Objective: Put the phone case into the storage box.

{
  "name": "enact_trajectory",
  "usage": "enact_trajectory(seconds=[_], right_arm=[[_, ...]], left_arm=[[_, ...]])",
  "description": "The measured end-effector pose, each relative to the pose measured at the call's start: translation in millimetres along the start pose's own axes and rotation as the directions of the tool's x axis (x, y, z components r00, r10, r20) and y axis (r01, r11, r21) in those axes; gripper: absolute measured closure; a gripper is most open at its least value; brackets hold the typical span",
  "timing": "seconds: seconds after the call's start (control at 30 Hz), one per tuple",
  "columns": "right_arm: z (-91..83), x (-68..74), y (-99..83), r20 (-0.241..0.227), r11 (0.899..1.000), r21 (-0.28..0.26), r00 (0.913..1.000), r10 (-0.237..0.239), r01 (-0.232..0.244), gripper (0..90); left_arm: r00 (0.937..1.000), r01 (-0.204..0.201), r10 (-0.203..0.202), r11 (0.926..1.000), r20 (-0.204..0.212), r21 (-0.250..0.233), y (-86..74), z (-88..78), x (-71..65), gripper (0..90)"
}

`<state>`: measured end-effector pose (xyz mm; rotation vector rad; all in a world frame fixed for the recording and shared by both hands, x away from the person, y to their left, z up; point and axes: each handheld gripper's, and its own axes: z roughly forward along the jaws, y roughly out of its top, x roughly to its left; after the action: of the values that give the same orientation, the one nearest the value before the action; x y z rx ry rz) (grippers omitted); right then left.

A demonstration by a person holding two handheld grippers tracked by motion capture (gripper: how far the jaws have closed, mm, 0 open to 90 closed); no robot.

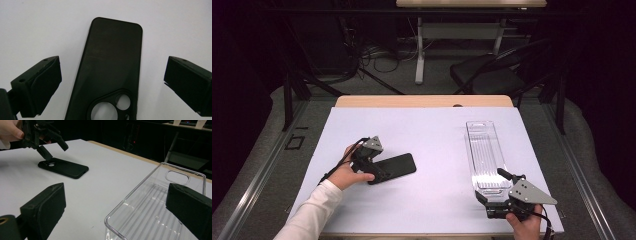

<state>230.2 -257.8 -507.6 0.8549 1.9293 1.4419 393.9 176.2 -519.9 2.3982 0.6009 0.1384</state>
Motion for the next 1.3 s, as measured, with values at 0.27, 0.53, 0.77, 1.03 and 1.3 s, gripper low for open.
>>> enact_trajectory(seconds=[0.27, 0.53, 0.77, 1.03, 1.3], right_arm=[[0.0, -0.1, -0.1, -0.001, 1.000, 0.001, 1.0000, 0.000, 0.000, 2.4], [0.1, -0.2, -0.3, -0.002, 1.000, 0.002, 1.0000, -0.002, 0.002, 2.4], [-0.3, -0.3, -0.3, -0.002, 1.000, 0.003, 1.0000, -0.001, 0.001, 2.4], [0.2, -0.4, -0.6, -0.004, 1.000, 0.003, 1.0000, -0.002, 0.002, 2.4], [0.4, -0.4, -0.8, -0.004, 1.000, 0.004, 1.0000, -0.002, 0.002, 2.4]], left_arm=[[0.9999, -0.012, 0.012, 0.9985, -0.003, 0.054, -0.9, 14.6, 0.8, 4.1], [0.9999, -0.010, 0.010, 0.9962, -0.004, 0.087, -2.7, 24.6, 3.2, 4.1], [0.9996, -0.026, 0.027, 0.9933, -0.008, 0.113, -4.0, 33.2, 2.0, 4.1], [0.9995, -0.028, 0.030, 0.9923, -0.010, 0.120, -5.0, 36.5, 3.0, 5.2], [0.9996, -0.027, 0.027, 0.9925, -0.001, 0.119, -5.7, 38.0, 5.1, 6.3]])
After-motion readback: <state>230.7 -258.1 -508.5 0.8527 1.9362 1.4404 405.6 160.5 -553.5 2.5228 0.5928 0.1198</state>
